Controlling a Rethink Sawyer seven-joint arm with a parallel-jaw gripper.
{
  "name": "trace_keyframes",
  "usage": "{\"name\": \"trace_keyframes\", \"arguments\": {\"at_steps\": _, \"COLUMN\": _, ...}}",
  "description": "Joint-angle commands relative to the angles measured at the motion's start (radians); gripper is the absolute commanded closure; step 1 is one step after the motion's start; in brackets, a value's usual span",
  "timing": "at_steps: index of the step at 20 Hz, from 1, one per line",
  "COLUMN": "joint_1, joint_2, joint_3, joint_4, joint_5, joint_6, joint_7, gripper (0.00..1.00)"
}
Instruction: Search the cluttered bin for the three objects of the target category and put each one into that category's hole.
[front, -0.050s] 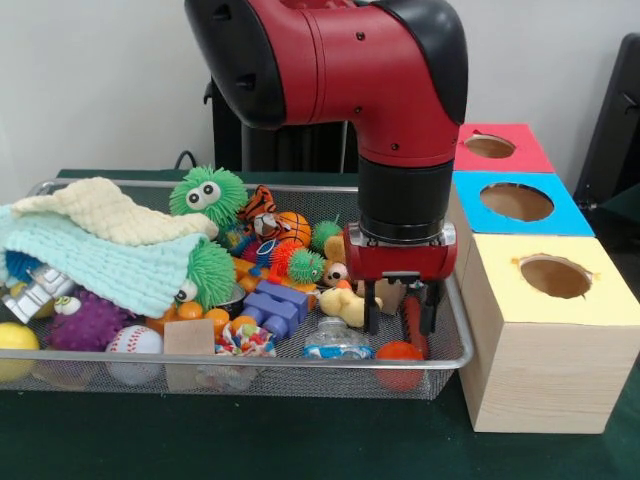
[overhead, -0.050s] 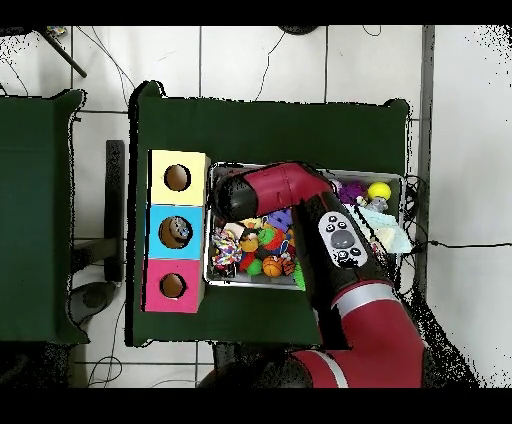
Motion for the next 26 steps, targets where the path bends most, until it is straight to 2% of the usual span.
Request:
{"name": "trace_keyframes", "arguments": {"at_steps": 1, "joint_1": -0.020, "joint_2": -0.024, "joint_3": -0.004, "joint_4": 0.099, "joint_5": 0.003, "joint_6": 0.134, "joint_7": -0.120, "gripper": 0.00}}
{"name": "trace_keyframes", "arguments": {"at_steps": 10, "joint_1": -0.048, "joint_2": -0.054, "joint_3": -0.033, "joint_4": 0.212, "joint_5": -0.025, "joint_6": 0.017, "joint_7": -0.044, "gripper": 0.00}}
{"name": "trace_keyframes", "arguments": {"at_steps": 14, "joint_1": -0.044, "joint_2": -0.061, "joint_3": -0.043, "joint_4": 0.235, "joint_5": -0.035, "joint_6": -0.015, "joint_7": -0.014, "gripper": 0.00}}
{"name": "trace_keyframes", "arguments": {"at_steps": 18, "joint_1": -0.034, "joint_2": -0.051, "joint_3": -0.061, "joint_4": 0.234, "joint_5": -0.036, "joint_6": -0.044, "joint_7": 0.028, "gripper": 0.00}}
{"name": "trace_keyframes", "arguments": {"at_steps": 26, "joint_1": -0.052, "joint_2": -0.027, "joint_3": -0.101, "joint_4": 0.202, "joint_5": -0.065, "joint_6": -0.107, "joint_7": 0.029, "gripper": 0.00}}
